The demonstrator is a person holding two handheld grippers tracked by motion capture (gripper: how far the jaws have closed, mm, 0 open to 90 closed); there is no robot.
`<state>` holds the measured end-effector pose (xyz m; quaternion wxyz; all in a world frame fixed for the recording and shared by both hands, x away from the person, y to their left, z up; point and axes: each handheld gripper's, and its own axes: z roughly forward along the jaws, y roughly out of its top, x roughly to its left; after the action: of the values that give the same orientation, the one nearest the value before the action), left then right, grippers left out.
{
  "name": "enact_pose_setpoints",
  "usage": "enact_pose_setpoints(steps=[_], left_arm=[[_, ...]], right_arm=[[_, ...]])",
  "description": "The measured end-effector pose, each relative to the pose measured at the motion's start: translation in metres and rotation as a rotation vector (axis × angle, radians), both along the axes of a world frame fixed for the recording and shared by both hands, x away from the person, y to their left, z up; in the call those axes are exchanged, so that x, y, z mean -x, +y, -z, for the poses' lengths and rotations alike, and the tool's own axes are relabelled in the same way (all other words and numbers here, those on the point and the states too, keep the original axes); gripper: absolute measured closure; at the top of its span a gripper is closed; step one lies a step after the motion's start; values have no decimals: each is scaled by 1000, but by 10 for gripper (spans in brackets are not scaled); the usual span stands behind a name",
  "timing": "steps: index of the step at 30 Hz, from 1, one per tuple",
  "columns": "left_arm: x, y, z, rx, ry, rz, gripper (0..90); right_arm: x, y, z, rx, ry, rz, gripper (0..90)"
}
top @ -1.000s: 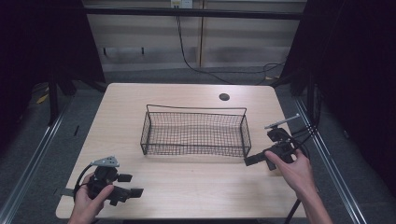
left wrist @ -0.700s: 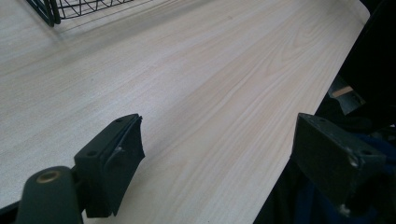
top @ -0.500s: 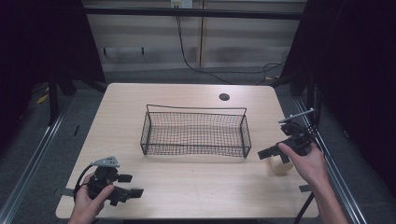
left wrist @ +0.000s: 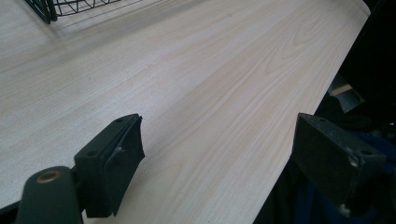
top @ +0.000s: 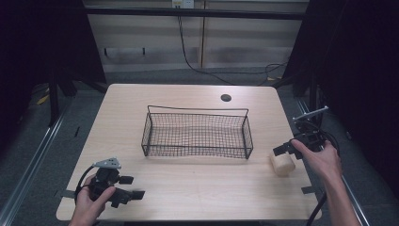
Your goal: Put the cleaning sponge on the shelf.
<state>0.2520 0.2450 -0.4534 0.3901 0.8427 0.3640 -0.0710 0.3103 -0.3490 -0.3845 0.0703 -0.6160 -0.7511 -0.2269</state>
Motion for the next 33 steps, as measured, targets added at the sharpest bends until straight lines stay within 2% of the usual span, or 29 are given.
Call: enact_pose_setpoints(steps=[3, 7, 16, 20, 24, 33], left_arm=[[0, 0, 0, 0, 0, 2, 163], [0, 0, 0, -1, 2, 3, 163], [0, 0, 0, 2, 1, 4, 163], [0, 1, 0, 2, 0, 4, 163], [0, 0, 0, 3, -2, 5, 163], [0, 0, 0, 0, 1, 6, 163]], right_arm=[[-1, -3, 0, 22, 3, 15, 231], [-4, -5, 5, 61, 36, 17, 230], [-13, -6, 14, 111, 68, 32, 228], [-15, -6, 18, 151, 61, 38, 229], [-17, -5, 23, 145, 75, 34, 229], [-19, -5, 38, 178, 112, 44, 214]])
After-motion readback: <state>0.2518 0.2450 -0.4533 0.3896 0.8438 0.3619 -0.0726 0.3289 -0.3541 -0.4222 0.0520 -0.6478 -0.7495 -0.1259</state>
